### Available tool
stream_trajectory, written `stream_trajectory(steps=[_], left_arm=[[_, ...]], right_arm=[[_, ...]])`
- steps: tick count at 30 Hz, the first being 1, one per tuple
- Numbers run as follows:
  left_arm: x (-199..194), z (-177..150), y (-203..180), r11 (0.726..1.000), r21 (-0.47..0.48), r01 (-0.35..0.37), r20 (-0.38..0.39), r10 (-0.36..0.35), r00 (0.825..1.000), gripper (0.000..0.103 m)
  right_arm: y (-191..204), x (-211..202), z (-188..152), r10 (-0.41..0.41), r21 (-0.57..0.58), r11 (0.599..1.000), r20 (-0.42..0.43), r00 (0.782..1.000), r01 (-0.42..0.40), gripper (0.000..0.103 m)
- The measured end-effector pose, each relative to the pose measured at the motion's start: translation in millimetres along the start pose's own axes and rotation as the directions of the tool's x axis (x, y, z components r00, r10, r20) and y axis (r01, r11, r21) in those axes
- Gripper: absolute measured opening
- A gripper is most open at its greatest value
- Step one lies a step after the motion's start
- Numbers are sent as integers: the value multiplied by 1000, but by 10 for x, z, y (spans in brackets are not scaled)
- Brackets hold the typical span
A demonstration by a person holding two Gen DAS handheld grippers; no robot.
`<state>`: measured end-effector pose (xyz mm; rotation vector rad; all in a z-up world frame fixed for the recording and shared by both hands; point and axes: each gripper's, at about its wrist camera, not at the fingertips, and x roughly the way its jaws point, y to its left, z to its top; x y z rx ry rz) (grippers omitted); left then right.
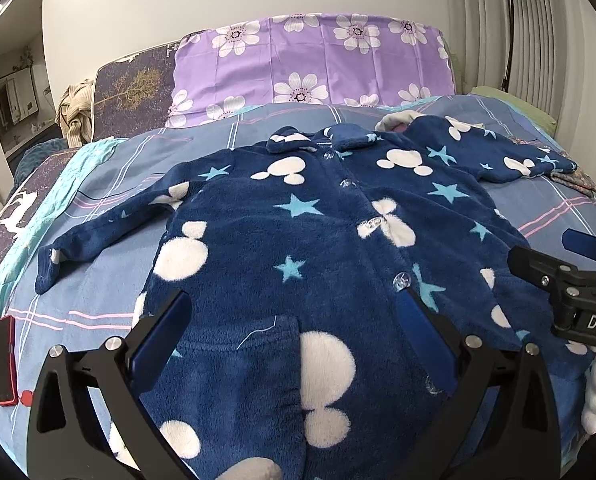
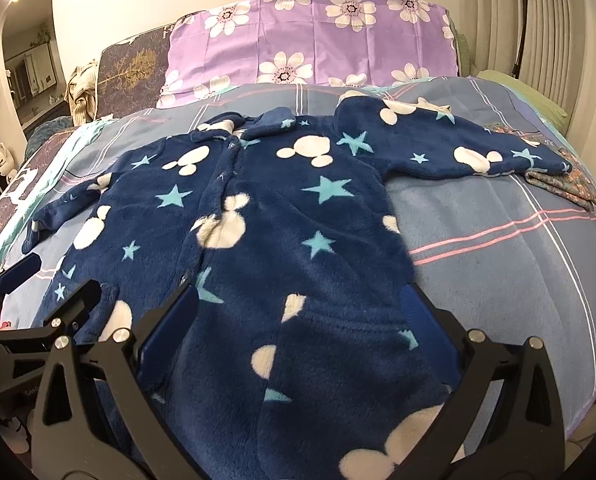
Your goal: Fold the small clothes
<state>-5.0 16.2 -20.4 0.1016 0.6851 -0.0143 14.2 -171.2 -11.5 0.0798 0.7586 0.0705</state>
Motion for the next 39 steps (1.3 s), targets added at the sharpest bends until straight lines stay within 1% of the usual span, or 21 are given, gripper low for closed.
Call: stream_trajectory(steps=[13, 19, 29, 32, 36, 39], left_arm=[[3, -21, 8, 1000, -2, 2, 0, -2, 1000, 102], [39, -56, 15, 1000, -5, 20, -9, -20, 1000, 102], [85, -86, 21, 1000, 0, 24, -7, -24, 1000, 102], [105, -86, 29, 999, -5, 32, -20, -32, 999, 102], [176, -81, 54, 999, -5, 42, -62, -43, 997, 102], [183, -89, 50, 999, 9, 49, -63, -48, 997, 102]], right_arm=[[40, 11, -37, -3, -8, 1000, -7, 1000, 3, 101], [40, 25, -16, -16, -11, 1000, -5, 1000, 16, 101], [31, 33, -22, -19, -10, 1000, -5, 1000, 19, 101], [29, 35, -21, -20, -10, 1000, -3, 1000, 20, 101], [31, 36, -22, -20, -9, 1000, -5, 1000, 20, 101], [-3, 45, -20, -23, -5, 1000, -6, 1000, 23, 101]])
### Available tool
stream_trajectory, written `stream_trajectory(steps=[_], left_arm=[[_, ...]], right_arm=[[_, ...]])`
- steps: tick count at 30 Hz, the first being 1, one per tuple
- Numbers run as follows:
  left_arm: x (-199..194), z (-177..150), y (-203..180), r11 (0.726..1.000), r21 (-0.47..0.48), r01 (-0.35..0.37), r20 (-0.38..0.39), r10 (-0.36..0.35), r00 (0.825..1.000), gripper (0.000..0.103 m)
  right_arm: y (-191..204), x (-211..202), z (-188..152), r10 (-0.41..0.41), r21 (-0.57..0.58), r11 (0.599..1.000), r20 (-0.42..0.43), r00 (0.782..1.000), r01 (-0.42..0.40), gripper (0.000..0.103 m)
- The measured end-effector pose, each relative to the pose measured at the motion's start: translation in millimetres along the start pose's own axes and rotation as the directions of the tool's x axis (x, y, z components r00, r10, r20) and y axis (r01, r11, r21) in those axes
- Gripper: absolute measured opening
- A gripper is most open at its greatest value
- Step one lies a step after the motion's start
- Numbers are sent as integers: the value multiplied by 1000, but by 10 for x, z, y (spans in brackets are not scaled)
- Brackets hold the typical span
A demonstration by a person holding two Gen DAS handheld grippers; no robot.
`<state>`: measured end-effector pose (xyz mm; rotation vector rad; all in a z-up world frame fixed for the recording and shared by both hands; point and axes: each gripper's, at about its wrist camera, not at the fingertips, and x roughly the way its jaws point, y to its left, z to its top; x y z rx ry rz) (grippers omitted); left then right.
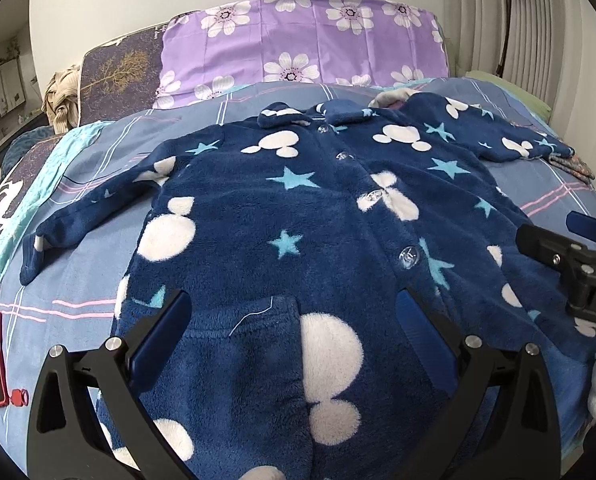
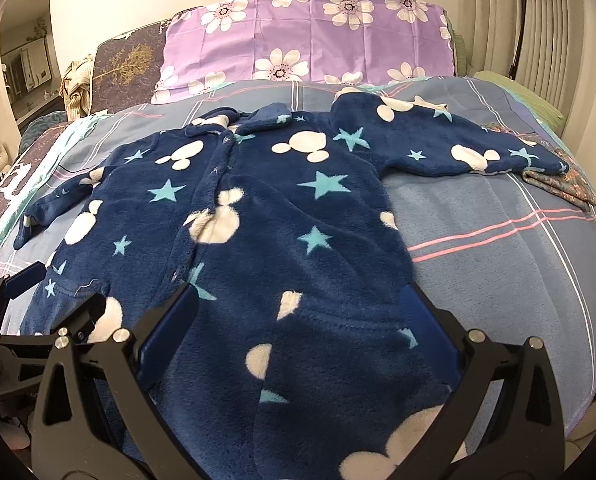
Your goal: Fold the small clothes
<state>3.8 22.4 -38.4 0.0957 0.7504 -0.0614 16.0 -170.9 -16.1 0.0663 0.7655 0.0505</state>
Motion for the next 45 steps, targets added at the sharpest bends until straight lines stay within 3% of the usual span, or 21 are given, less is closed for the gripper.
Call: stream_trajectory(steps=[9, 28, 36, 40, 43, 45], left_arm=[[-20, -17, 58, 1000, -22, 16, 21, -16, 1000, 102], [-32, -2, 158, 997, -57, -42, 38, 44, 998, 98], [-31, -9, 198, 998, -60, -18, 39, 20, 999, 98], [50, -1, 274, 995, -90, 46, -12, -47, 999, 70], [153, -23, 405, 985, -147, 95, -65, -106, 992, 53], [172, -32, 485, 982, -161, 95, -70, -108, 992, 47]], right_arm=[[-15, 10, 0, -2, 3, 1000, 0, 1000, 2, 101], [57, 38, 6, -23, -41, 999, 14, 1000, 24, 101], [133, 58, 18, -25, -68, 997, 19, 1000, 26, 101], [135, 74, 15, -30, -65, 997, 15, 999, 31, 101], [131, 103, 17, -32, -55, 998, 9, 999, 33, 101], [130, 121, 18, -36, -55, 998, 5, 999, 36, 101]])
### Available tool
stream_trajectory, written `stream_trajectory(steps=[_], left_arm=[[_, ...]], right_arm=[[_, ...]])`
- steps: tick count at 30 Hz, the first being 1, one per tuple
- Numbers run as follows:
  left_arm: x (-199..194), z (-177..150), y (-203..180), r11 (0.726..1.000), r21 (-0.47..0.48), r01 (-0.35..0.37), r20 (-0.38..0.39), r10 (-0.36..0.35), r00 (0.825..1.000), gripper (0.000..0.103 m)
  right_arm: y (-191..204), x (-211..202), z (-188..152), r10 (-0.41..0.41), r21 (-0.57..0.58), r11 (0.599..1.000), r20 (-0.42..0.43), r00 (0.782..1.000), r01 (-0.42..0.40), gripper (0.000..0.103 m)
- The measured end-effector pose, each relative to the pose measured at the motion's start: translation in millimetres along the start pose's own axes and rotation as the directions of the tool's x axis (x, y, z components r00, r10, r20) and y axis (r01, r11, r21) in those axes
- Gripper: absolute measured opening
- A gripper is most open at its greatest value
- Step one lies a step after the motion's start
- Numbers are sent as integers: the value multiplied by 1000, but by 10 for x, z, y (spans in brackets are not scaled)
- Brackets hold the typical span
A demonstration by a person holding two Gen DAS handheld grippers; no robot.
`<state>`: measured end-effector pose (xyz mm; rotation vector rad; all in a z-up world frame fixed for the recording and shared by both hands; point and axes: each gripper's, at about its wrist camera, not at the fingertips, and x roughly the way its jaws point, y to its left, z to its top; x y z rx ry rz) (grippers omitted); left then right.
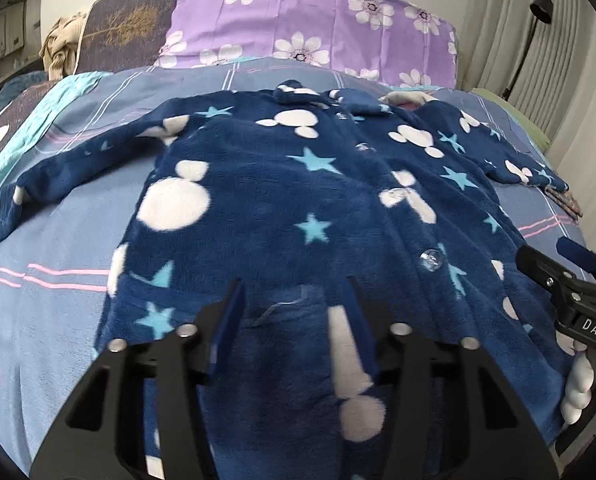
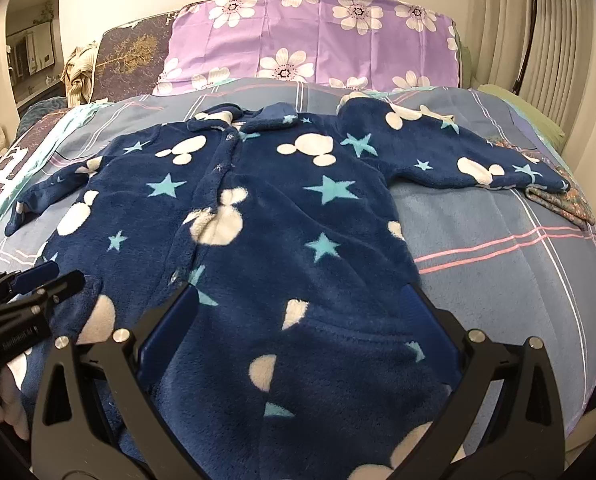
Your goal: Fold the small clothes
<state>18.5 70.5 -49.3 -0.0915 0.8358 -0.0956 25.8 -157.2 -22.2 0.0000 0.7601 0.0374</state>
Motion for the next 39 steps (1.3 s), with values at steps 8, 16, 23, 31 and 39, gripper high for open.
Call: stream_trajectory(steps=[8, 16, 23, 31, 39], left_arm=[[-137, 296, 950, 962, -268, 54, 51, -42, 998, 38], [41, 225, 2695, 657, -747, 102, 132, -4, 991, 46], [252, 252, 3357, 419, -900, 119, 162, 68, 984, 57], [575, 154, 3772, 233, -963, 136, 158, 80, 984, 11], [-151, 1431, 2993, 692, -715, 97, 323, 204, 924, 9]], right_arm=[[16, 38, 22, -13, -10, 1000, -3, 1000, 13, 101], [-26, 155, 56, -32, 2, 999, -36, 999, 33, 101], [-31, 112, 214, -59, -8, 998, -7, 998, 59, 101], [-149, 54, 412, -100, 8, 995, 34, 994, 100, 101], [-348, 182, 484, -100, 53, 994, 23, 995, 98, 101]])
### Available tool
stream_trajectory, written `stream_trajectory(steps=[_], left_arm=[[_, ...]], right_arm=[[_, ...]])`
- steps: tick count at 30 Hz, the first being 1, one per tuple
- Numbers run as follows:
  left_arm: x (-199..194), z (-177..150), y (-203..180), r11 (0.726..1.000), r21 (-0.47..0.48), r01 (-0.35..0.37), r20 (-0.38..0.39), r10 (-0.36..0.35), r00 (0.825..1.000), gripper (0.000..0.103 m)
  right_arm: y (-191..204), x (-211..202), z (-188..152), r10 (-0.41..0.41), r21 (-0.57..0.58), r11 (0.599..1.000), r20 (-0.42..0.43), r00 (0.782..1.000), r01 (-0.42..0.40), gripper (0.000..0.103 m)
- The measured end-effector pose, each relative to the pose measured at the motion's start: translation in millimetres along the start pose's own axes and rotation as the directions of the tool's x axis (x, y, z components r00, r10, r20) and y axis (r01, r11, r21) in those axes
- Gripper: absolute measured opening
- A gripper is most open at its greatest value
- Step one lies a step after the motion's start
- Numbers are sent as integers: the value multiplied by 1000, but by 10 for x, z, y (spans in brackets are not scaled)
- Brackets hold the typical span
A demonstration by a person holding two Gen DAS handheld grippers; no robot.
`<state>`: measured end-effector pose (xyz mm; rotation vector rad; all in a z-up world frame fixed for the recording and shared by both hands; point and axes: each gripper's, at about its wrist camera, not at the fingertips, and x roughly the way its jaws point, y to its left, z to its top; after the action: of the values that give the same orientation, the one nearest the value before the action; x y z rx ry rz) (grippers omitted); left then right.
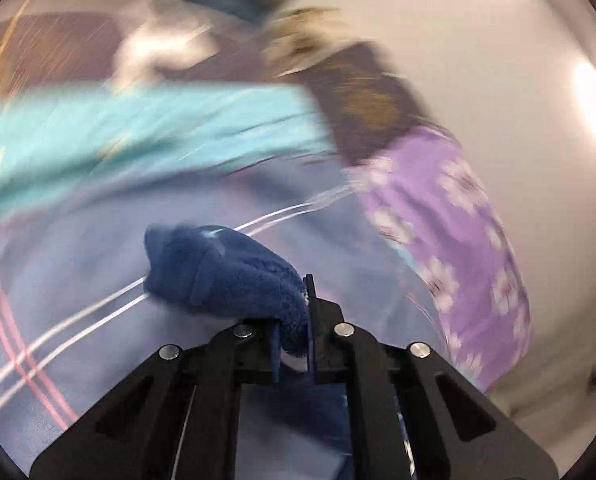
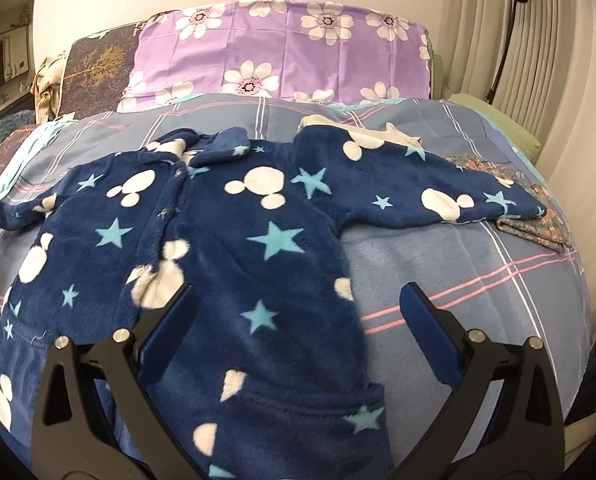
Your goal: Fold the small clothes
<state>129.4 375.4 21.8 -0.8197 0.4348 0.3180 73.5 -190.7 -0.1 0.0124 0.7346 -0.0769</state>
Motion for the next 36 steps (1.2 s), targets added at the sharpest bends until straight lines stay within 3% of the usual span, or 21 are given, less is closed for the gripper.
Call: stream_trajectory(steps=[2, 4, 5, 7, 8, 9, 12, 14, 16, 18, 21, 25, 27, 29, 32, 33, 35, 36], left_arm=[[-115, -80, -590, 985, 153, 75, 14, -78, 997, 9], [-240, -339, -1285, 931, 326, 164, -6, -171, 985, 9], [-286, -564, -1672, 881, 420, 217, -40, -221, 974, 9], [-335, -943, -2118, 804, 527, 276, -94, -268, 959, 9], [-325, -1246, -2397, 748, 582, 320, -143, -293, 945, 9], [-300, -1474, -2559, 709, 612, 350, -181, -305, 935, 10], [-130, -2254, -2937, 600, 676, 427, -302, -302, 904, 10], [19, -2716, -3034, 558, 684, 471, -389, -267, 882, 16], [129, -3196, -3052, 502, 697, 512, -483, -199, 853, 29], [131, -3393, -2982, 470, 709, 526, -517, -160, 841, 34], [68, -3290, -2711, 461, 724, 512, -506, -148, 849, 43], [-53, -3027, -2253, 442, 809, 387, -388, -93, 917, 62], [-12, -2892, -1968, 427, 859, 284, -307, -14, 951, 63], [88, -2745, -1657, 421, 890, 173, -230, 88, 969, 64], [249, -2552, -1344, 398, 917, 32, -127, 215, 968, 64], [318, -2480, -1248, 407, 913, -3, -108, 248, 963, 64], [453, -2310, -1125, 478, 878, -28, -127, 289, 949, 64], [532, -2189, -1070, 543, 839, -32, -155, 294, 943, 64]], right_arm=[[-65, 42, 21, 26, 36, 999, -10, 1000, -25, 101], [-133, 89, 24, 49, 69, 997, -20, 999, -47, 101], [-163, 107, 25, 53, 78, 996, -22, 998, -51, 101], [-225, 138, 19, 50, 90, 995, -27, 998, -47, 101], [-264, 148, 14, 47, 96, 994, -28, 998, -45, 101], [-302, 158, 9, 45, 101, 994, -29, 999, -42, 101], [-450, 188, 6, 47, 126, 991, -36, 998, -42, 101], [-572, 204, 21, 52, 144, 988, -34, 998, -47, 101], [-661, 214, 42, 65, 147, 987, -34, 997, -60, 90], [-728, 244, 66, 108, 149, 984, -44, 993, -100, 81], [-788, 351, 119, 208, 169, 967, -81, 975, -193, 69], [-681, 602, 294, 366, 190, 922, -140, 920, -337, 69], [-541, 776, 406, 415, 174, 905, -169, 894, -387, 71], [-392, 974, 517, 438, 171, 897, -200, 877, -409, 74], [-190, 1349, 674, 440, 179, 896, -256, 861, -406, 77], [-133, 1475, 718, 423, 178, 905, -272, 865, -387, 78], [10, 1757, 814, 365, 179, 929, -299, 882, -323, 78], [79, 1862, 860, 341, 184, 937, -302, 890, -296, 79]])
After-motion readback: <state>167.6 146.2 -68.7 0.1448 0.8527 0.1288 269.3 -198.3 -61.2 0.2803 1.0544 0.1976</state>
